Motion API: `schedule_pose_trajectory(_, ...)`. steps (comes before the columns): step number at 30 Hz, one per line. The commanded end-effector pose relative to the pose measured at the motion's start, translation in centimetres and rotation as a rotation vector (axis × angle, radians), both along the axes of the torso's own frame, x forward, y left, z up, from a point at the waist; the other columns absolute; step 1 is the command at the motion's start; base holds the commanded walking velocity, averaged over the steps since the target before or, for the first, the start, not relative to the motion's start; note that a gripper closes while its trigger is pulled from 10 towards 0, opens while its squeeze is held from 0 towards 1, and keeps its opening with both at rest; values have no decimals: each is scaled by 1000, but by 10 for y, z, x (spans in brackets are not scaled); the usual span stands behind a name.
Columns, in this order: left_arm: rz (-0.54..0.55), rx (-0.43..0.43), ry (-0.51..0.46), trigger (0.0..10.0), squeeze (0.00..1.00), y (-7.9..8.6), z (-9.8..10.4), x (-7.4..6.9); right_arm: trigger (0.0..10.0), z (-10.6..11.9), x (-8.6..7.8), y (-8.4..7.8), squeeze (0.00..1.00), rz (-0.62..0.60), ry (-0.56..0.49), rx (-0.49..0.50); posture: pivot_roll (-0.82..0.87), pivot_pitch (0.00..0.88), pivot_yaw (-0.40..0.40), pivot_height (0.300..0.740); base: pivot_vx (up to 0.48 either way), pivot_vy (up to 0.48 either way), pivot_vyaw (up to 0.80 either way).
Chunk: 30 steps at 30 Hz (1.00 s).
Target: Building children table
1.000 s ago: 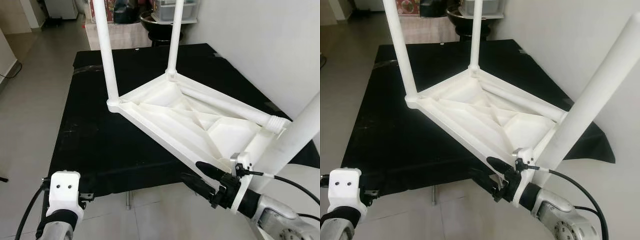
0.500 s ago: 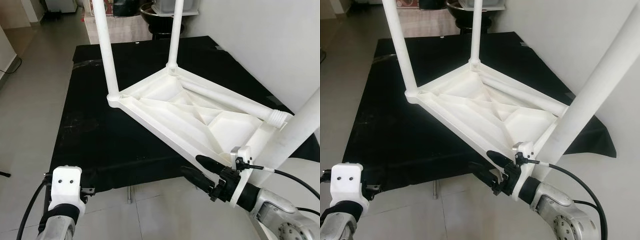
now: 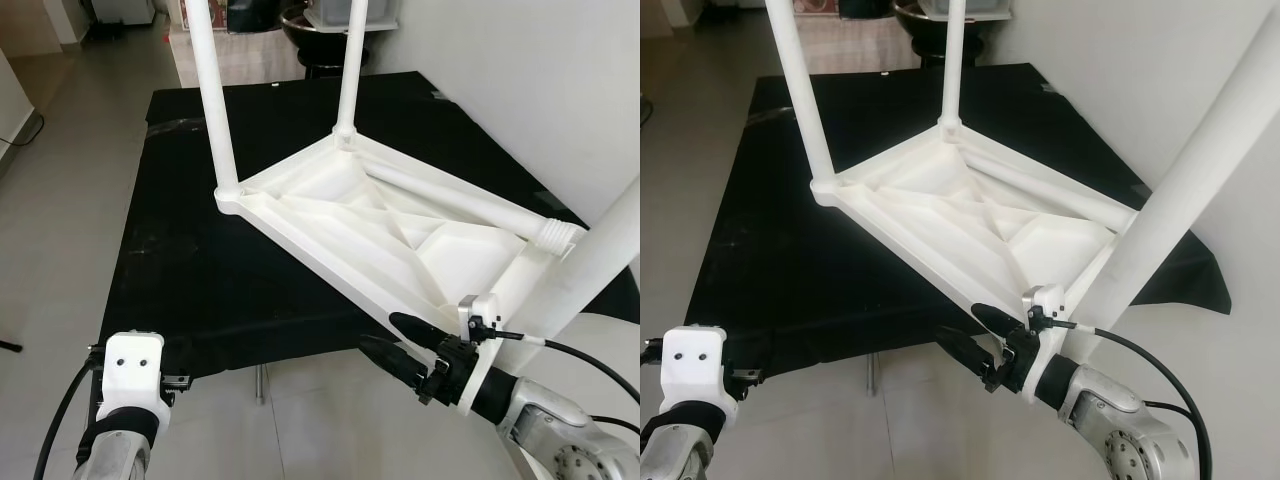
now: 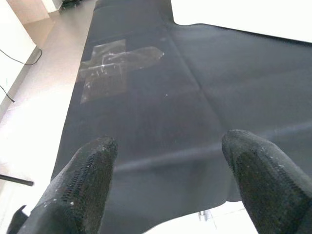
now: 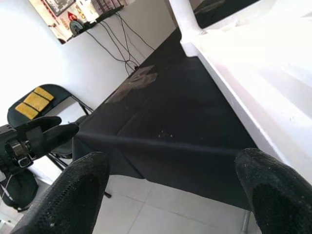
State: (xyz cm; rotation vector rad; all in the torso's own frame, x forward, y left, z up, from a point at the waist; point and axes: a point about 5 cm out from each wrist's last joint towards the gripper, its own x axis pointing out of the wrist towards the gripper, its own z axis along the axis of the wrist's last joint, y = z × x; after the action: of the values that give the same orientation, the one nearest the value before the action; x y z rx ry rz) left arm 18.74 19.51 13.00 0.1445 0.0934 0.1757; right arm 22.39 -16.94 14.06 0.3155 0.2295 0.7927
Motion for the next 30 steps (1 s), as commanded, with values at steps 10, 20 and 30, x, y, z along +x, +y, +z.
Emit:
schedule_pose_trajectory(10,2,3,40,10000,0,0,-7,-2,10000,-1,0,2,0,3,-1,-3,-34,79,-44,740,-271,0,0)
schedule_pose_trajectory(20,-2,-18,26,10000,0,0,-6,-2,10000,1,4,1,0,-20,-16,-10,-34,72,-46,740,-196,0,0)
schedule_pose_trajectory(30,-81,-59,-16,10000,0,-7,-1,-1,10000,6,34,-16,0,-262,-89,-130,-44,61,-42,740,0,0,0)
